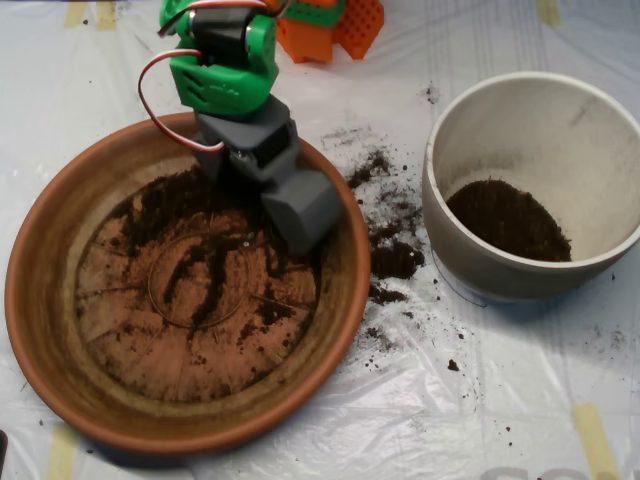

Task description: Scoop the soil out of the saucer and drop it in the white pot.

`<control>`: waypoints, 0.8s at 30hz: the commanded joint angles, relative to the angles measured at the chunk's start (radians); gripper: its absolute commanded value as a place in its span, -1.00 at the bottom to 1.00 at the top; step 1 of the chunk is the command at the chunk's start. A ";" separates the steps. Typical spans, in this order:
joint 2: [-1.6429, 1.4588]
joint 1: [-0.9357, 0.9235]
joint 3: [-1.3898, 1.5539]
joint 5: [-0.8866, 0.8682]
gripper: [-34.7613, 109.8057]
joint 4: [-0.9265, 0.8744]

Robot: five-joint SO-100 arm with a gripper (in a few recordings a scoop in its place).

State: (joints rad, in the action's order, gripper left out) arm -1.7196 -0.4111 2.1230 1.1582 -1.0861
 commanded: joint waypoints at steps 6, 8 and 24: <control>-0.028 0.058 -0.009 -0.037 0.09 0.018; -0.025 0.066 -0.012 -0.031 0.00 0.009; 0.092 -0.077 -0.080 0.124 -0.05 0.017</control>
State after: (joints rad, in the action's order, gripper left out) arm -1.6414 -0.4418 2.0862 1.2625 -1.0769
